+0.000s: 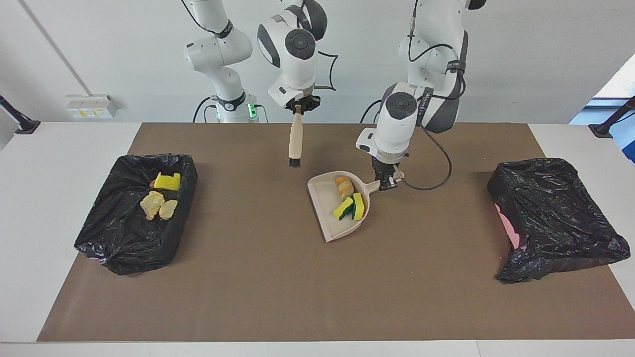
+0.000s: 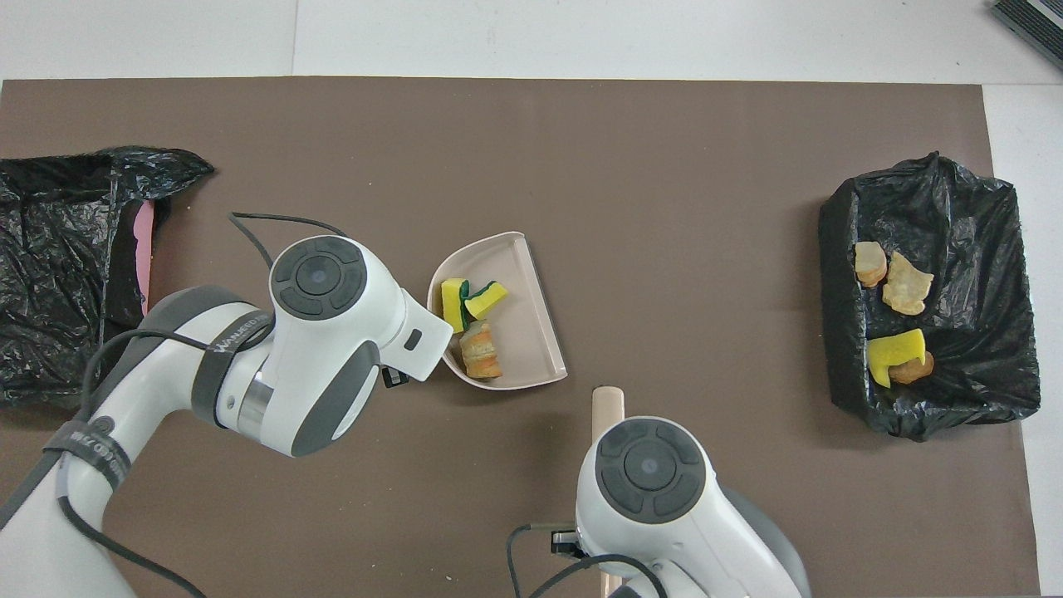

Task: Sweep and dump trash in bin
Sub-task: 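Carry the dustpan with the left gripper toward the farther bin while the right gripper withdraws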

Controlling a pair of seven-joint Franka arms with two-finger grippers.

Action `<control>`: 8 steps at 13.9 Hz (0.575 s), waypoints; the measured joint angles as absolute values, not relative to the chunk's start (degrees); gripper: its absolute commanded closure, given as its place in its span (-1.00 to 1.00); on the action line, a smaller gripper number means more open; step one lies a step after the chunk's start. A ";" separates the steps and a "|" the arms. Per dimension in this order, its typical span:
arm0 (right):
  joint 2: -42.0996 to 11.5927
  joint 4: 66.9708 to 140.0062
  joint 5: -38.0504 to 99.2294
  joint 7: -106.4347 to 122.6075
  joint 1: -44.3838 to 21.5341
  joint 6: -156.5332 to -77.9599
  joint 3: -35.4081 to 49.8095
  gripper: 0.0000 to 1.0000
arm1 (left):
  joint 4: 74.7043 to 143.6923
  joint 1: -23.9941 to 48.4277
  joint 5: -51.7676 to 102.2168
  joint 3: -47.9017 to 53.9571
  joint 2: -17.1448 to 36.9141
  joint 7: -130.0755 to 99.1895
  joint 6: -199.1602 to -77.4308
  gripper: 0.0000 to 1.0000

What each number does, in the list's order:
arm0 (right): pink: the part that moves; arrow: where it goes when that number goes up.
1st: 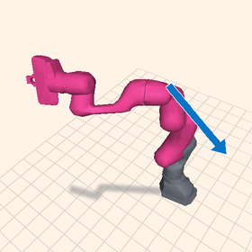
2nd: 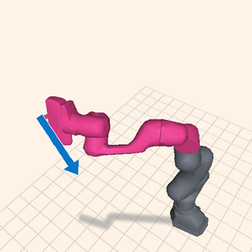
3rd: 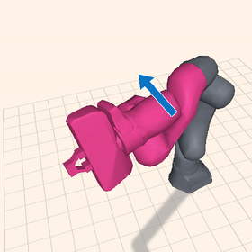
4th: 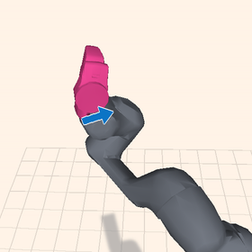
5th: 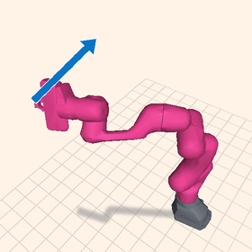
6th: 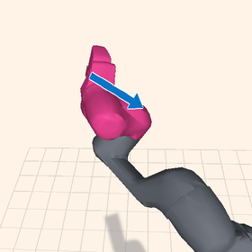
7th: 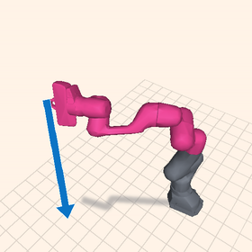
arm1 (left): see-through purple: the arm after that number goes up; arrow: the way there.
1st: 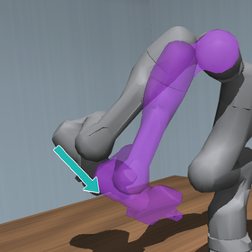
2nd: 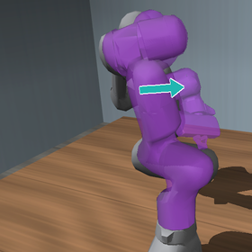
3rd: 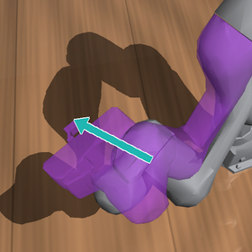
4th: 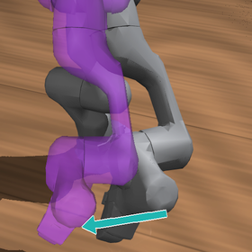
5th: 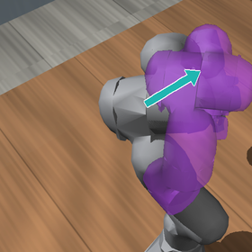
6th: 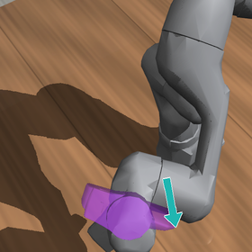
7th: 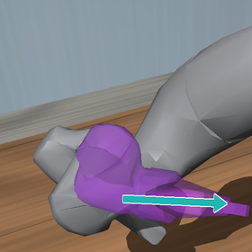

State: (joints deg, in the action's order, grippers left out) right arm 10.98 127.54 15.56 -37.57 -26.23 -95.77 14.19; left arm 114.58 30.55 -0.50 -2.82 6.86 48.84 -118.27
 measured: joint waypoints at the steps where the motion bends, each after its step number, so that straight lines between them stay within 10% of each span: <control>1: 11.79 130.67 16.68 -37.48 -27.79 -97.93 14.21 1.00 | 114.57 29.15 -0.52 -2.91 5.37 50.14 -117.23 1.00; 8: 8.97 138.01 20.02 -38.35 -33.76 -113.02 14.17 1.00 | 114.70 17.39 -0.56 -3.20 -1.55 66.38 -113.54 1.00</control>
